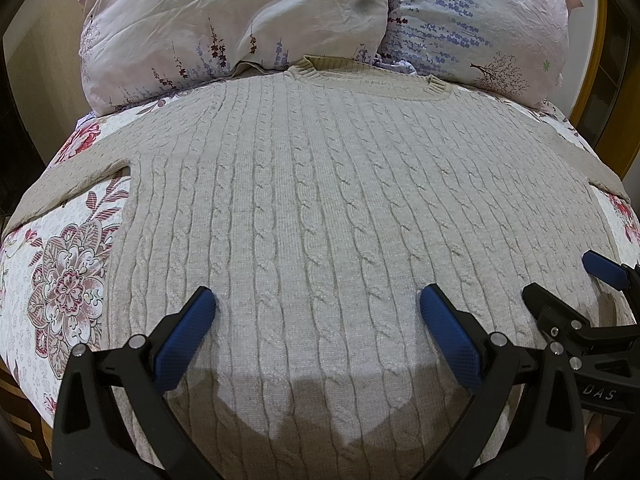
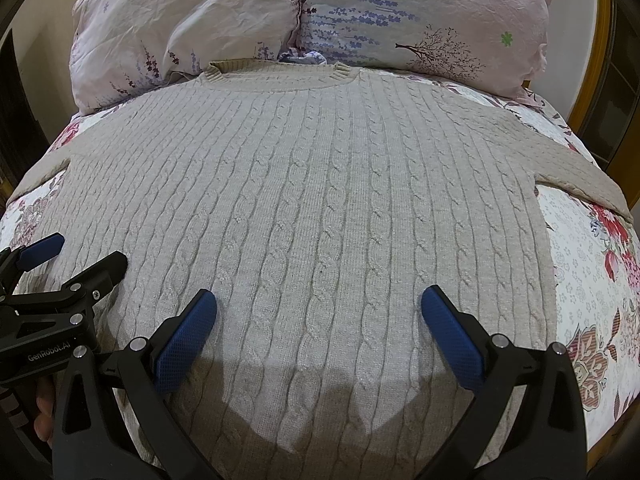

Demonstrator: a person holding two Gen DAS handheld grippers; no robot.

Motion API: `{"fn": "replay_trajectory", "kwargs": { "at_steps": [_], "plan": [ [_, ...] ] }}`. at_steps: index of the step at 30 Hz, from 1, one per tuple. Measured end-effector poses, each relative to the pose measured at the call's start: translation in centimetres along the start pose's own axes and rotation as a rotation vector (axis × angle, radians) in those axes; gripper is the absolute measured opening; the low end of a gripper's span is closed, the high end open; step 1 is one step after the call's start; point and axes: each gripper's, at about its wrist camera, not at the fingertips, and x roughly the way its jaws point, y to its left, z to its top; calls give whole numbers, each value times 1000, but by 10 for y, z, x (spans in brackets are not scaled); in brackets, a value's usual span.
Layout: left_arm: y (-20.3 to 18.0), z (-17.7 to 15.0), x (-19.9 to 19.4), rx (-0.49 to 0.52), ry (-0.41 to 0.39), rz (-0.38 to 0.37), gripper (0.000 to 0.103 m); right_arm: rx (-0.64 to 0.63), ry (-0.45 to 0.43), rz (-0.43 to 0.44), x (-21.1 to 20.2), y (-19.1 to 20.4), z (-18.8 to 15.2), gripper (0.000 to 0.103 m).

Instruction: Fold small clothes

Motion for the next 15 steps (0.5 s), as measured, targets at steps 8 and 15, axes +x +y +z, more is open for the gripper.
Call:
{"fn": "replay_trajectory", "kwargs": {
  "at_steps": [8,15],
  "plan": [
    [0,0,0,0,0,0,101,-5,10,-1,0,1,1,102],
    [0,0,0,-3,2,2,101,-16,41,5,1,4,3,102]
  ]
}}
